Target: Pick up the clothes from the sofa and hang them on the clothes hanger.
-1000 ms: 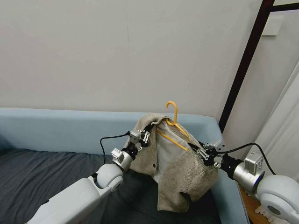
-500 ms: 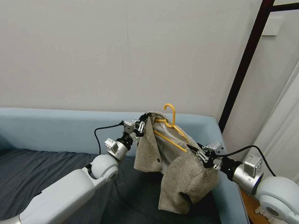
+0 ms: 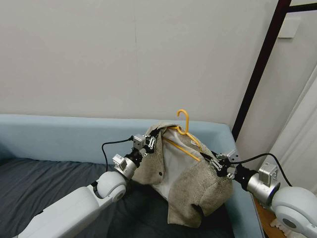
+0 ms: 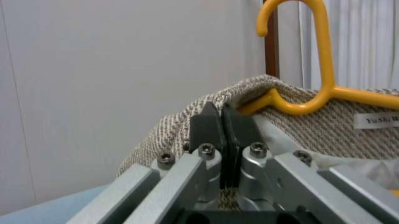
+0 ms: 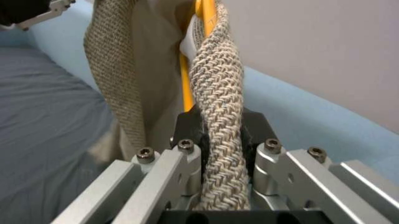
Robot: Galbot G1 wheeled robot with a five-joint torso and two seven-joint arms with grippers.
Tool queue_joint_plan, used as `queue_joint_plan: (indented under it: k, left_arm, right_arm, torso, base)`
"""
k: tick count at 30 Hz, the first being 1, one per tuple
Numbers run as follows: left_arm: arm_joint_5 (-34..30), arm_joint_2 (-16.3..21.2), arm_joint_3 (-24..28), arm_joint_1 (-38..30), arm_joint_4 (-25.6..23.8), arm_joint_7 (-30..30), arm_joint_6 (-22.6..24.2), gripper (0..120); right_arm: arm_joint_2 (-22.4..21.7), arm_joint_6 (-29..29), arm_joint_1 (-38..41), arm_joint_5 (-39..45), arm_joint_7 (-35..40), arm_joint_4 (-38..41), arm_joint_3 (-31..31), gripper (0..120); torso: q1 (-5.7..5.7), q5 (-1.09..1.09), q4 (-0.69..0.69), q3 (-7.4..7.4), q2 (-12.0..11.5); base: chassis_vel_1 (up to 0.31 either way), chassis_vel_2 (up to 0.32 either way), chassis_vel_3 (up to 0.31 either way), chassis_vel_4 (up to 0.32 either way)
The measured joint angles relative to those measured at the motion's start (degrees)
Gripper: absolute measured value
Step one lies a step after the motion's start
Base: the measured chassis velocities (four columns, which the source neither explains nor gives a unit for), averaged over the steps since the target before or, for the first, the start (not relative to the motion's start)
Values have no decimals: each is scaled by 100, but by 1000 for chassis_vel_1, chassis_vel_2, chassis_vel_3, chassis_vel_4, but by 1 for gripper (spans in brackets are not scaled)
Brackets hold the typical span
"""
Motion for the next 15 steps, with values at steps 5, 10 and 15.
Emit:
queue_joint_plan:
  k: [5, 10, 15]
  left_arm:
    - [40, -59, -6, 53, 97, -6, -5, 0]
    - [-51, -183, -103, -155, 251, -138, 21, 0]
    - [-139, -175, 3, -505, 355, -209, 158, 0]
  right_arm:
    - [-20, 59, -44, -158, -89, 3, 21, 10]
    - [-59, 295, -169, -663, -325, 31, -2, 10]
    - [-50, 411, -191, -923, -419, 107, -39, 10]
  torso:
    - [0, 0, 0, 0, 0]
    - [0, -1, 0, 0, 0]
    - [0, 1, -2, 0, 0]
  base:
    - [0, 0, 0, 0]
    - [0, 0, 0, 0]
    - [0, 0, 0, 0]
